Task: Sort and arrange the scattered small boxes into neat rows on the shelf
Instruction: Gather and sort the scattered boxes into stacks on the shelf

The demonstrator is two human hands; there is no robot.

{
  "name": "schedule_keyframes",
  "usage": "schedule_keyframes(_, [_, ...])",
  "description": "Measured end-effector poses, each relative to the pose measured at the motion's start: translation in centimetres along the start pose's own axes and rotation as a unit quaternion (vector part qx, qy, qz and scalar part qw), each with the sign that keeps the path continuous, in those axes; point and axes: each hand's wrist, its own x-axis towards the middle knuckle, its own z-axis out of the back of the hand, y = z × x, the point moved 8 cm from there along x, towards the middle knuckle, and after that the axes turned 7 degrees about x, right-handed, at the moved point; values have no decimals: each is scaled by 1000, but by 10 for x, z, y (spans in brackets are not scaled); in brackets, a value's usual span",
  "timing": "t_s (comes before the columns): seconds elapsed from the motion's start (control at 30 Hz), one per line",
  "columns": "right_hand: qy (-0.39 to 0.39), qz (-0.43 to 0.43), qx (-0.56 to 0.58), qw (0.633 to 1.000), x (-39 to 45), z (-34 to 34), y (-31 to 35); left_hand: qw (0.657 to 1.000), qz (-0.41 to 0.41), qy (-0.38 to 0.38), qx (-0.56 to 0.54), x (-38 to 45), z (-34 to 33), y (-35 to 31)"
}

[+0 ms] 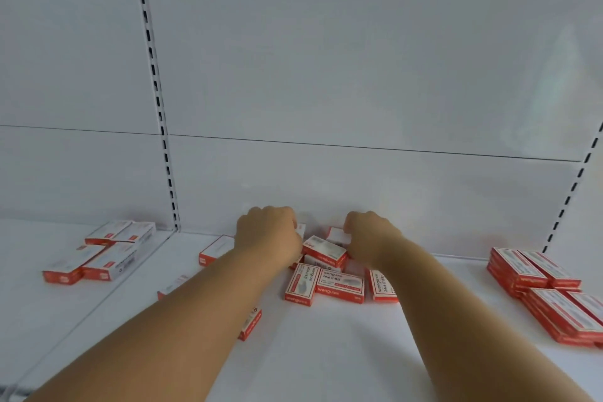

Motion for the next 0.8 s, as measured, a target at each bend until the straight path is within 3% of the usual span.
schedule_keyframes(0.17, [-44, 28, 92, 994, -10, 9, -6, 999, 8, 35, 20, 7, -14, 5])
schedule_keyframes(0.27, [-109, 64, 178, 976, -17, 29, 0, 997, 25, 73, 14, 10, -20, 5])
schedule_keyframes(0.47, [-149, 80, 348, 922, -31, 32, 7, 985, 85, 107, -108, 14, -26, 1])
schedule_keyframes(0.57, [-138, 55, 443, 884, -28, 24, 2, 962, 89, 92, -241, 12, -26, -3])
schedule_keyframes(0.7, [-113, 16, 526, 843, -23, 16, -7, 928, 158, 11, -336, 7, -13, 10])
schedule_keyframes(0.8, [-102, 24, 541, 834, -26, 23, -8, 851, 217, -60, -475, -4, -4, 29])
